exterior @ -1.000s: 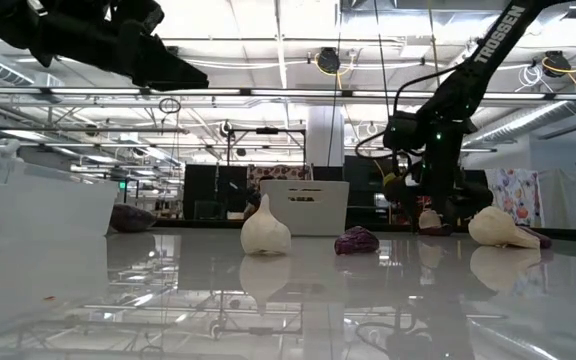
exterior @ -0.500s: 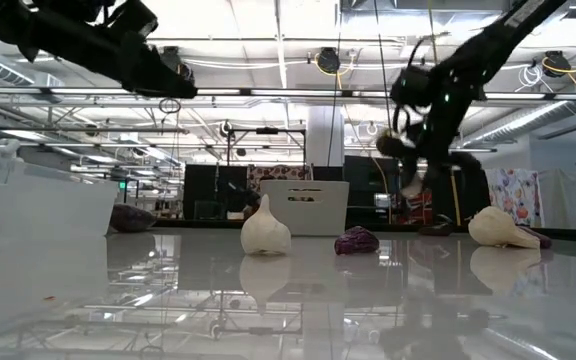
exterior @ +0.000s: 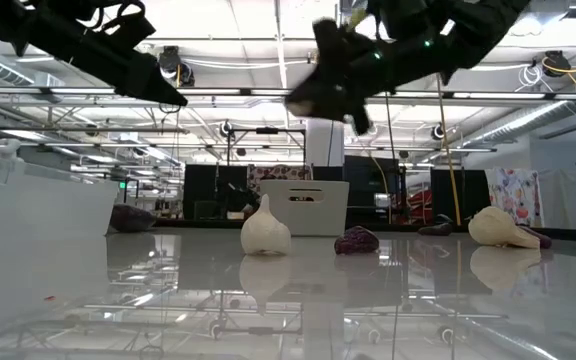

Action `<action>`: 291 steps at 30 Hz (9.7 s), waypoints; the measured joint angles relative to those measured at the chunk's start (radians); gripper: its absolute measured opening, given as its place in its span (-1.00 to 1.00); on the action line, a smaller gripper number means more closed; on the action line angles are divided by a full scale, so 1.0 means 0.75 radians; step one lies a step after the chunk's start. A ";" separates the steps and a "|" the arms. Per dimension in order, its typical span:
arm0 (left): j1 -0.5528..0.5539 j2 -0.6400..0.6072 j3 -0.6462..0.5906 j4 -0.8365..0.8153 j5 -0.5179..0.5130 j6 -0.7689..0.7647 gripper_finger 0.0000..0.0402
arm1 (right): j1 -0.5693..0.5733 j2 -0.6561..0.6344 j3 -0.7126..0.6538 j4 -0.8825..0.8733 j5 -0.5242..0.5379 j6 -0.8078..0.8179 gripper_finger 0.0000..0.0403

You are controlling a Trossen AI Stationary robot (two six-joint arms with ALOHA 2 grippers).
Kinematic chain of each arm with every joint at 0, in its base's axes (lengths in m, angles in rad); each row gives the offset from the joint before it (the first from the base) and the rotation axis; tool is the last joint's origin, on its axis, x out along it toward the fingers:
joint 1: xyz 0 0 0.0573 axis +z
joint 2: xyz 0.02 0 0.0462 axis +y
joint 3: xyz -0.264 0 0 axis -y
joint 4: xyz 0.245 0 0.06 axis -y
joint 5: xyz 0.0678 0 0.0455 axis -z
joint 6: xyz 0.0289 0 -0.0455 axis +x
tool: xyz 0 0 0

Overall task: Sort produce into baskets
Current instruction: Put the garlic into the transparent bin

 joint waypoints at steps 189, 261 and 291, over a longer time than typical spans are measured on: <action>-1.328 0.323 0.213 -0.343 -0.454 -1.091 0.26 | -0.160 -0.387 -0.090 -2.425 -0.346 0.316 0.45; -1.013 0.127 0.213 -0.955 -0.876 -1.196 0.26 | 0.246 0.860 1.049 -0.362 -0.341 -0.276 -0.29; -0.890 -0.302 0.193 -1.355 -0.556 -1.504 0.26 | 0.175 1.072 1.875 -1.422 -0.335 -0.446 0.31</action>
